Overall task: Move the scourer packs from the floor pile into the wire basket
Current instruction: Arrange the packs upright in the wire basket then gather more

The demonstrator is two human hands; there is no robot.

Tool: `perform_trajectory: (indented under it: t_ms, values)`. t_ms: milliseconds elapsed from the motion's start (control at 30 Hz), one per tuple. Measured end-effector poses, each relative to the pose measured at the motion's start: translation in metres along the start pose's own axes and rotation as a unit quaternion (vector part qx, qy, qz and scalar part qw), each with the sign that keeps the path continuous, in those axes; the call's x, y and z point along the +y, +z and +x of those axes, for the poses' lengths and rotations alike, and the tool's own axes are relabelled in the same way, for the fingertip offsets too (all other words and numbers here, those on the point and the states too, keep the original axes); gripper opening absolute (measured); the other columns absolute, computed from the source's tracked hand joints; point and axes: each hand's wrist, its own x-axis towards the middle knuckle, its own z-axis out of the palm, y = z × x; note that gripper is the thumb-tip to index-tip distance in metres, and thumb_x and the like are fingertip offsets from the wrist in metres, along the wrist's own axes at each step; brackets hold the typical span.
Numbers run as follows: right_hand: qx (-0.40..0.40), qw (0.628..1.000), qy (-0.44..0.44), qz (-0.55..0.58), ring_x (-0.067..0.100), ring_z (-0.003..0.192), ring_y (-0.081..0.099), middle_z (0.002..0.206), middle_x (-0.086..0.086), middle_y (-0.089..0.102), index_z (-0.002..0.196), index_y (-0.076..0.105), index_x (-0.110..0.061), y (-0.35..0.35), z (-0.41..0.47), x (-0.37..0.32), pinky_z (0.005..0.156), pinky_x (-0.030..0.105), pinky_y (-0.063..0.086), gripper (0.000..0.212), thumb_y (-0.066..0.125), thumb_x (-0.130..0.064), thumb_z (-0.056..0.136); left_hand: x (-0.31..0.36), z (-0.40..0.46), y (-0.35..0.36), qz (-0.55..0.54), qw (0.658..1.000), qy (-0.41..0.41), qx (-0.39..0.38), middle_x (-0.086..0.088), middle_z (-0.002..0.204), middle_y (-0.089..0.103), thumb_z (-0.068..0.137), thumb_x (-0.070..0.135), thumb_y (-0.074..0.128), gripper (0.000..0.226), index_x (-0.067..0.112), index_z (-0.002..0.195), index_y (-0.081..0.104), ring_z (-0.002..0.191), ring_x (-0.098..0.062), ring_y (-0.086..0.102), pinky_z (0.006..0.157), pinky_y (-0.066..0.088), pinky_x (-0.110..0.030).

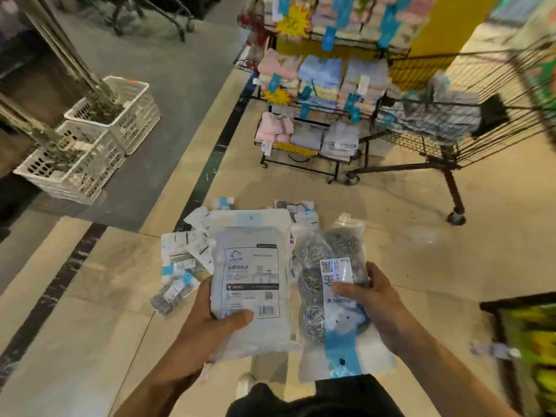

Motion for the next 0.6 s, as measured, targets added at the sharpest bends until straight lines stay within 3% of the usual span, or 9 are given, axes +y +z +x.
perform_trajectory:
  t_ms: [67,133,267,367,467,600]
  values:
    - [0.025,0.999,0.003,0.024,0.034,0.089,0.08,0.101,0.008,0.082,0.122,0.061,-0.014,-0.027,-0.002,-0.002,0.083,0.056,0.065,0.051,0.087,-0.003,0.079,0.007,0.011,0.026,0.012,1.0,-0.004,-0.016,0.009,0.117,0.079,0.084,-0.008,0.078,0.068,0.034,0.133,0.055,0.103,-0.011,0.076,0.074,0.063,-0.023]
    - [0.047,0.998,-0.001,0.043,0.038,0.091,0.08,0.1,0.01,0.082,0.121,0.061,-0.013,-0.061,-0.001,-0.003,0.088,0.063,0.062,0.049,0.086,-0.002,0.081,0.015,0.025,0.058,0.024,0.999,-0.004,-0.037,0.013,0.113,0.079,0.083,-0.005,0.08,0.068,0.039,0.129,0.055,0.097,-0.006,0.077,0.071,0.063,-0.022]
    - [0.091,0.994,-0.009,0.067,0.039,0.088,0.079,0.095,0.009,0.082,0.119,0.062,-0.015,-0.137,0.008,-0.005,0.08,0.059,0.063,0.046,0.085,-0.001,0.081,0.024,0.052,0.139,0.05,0.996,-0.001,-0.07,0.008,0.117,0.079,0.082,-0.005,0.081,0.069,0.037,0.132,0.056,0.099,-0.008,0.077,0.071,0.062,-0.02]
    - [0.102,0.992,-0.006,0.077,0.045,0.089,0.077,0.096,0.012,0.081,0.118,0.062,-0.015,-0.206,0.02,-0.011,0.069,0.052,0.059,0.045,0.086,-0.006,0.081,0.028,0.072,0.214,0.061,0.994,0.004,-0.087,0.013,0.112,0.079,0.083,-0.006,0.08,0.069,0.035,0.132,0.055,0.094,-0.004,0.076,0.068,0.061,-0.017]
    - [0.121,0.99,-0.003,0.078,0.041,0.081,0.078,0.094,0.013,0.081,0.118,0.06,-0.015,-0.282,0.03,-0.018,0.059,0.043,0.054,0.044,0.085,-0.008,0.082,0.029,0.09,0.291,0.063,0.992,0.003,-0.107,0.017,0.106,0.079,0.082,-0.007,0.079,0.069,0.037,0.129,0.055,0.089,0.0,0.076,0.065,0.06,-0.014]
    - [0.151,0.986,-0.011,0.071,0.033,0.075,0.079,0.088,0.008,0.081,0.116,0.062,-0.014,-0.364,0.043,-0.036,0.066,0.056,0.061,0.042,0.086,-0.006,0.082,0.038,0.113,0.375,0.049,0.991,0.003,-0.121,0.017,0.113,0.078,0.078,-0.003,0.083,0.075,0.044,0.13,0.054,0.099,-0.003,0.076,0.071,0.062,-0.02]
